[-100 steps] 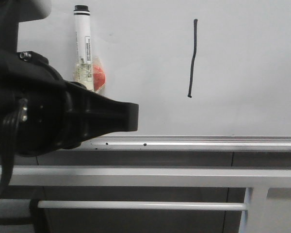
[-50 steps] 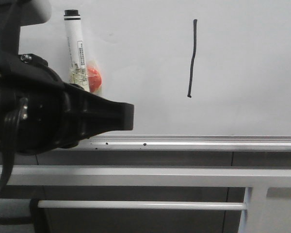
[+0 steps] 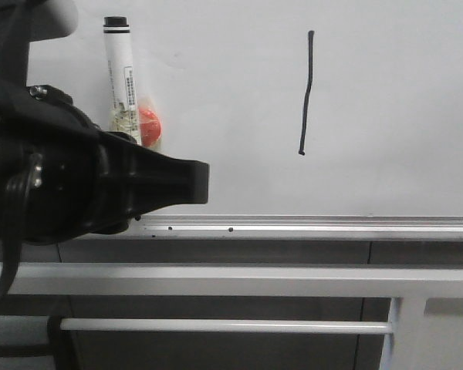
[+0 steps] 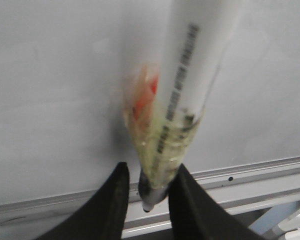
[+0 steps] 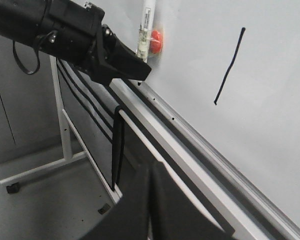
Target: Write number 1 on whiteboard
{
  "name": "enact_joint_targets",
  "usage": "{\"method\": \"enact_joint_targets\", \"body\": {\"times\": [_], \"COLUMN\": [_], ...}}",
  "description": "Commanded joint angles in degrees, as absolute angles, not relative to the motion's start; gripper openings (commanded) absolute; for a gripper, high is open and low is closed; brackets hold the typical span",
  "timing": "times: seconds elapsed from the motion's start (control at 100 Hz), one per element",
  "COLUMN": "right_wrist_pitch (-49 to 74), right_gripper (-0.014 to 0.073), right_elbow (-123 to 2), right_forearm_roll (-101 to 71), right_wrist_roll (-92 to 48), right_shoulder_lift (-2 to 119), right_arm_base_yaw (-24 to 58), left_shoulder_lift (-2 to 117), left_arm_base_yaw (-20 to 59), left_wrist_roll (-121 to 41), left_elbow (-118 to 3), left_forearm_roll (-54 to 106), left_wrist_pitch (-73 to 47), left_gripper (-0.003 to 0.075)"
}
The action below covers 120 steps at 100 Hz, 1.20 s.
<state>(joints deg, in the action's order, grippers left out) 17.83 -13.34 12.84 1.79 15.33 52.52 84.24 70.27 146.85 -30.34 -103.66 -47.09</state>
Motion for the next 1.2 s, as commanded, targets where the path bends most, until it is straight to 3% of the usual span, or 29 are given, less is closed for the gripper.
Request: {"method": "enact_joint_targets", "body": {"times": [0.0,0.9,1.19], "right_wrist_pitch": [13.3,13.4,13.4], "right_gripper": [-0.0064,-0.0064,-0.0064], "right_elbow": [-14.9,-14.9,-14.9], "right_forearm_roll": [14.0,14.0,14.0], "right_wrist_roll": [1.7,1.7,1.7], "right_shoulder_lift": [15.7,15.7,15.7], "right_arm_base_yaw": [52.6,52.6,52.6], "left_shoulder_lift": [82.4,80.0,79.7], "left_arm_base_yaw": [70.1,72.8,73.0], "left_wrist_roll": [147.3,142.7,142.6], "left_elbow": [-31.9,-31.3,-31.3], "left_forearm_roll": [-105.9,-105.9,-105.9], "left_wrist_pitch": [-51.8,-53.7,-53.5], "left_gripper": [0.0261,0.0276,0.0387]}}
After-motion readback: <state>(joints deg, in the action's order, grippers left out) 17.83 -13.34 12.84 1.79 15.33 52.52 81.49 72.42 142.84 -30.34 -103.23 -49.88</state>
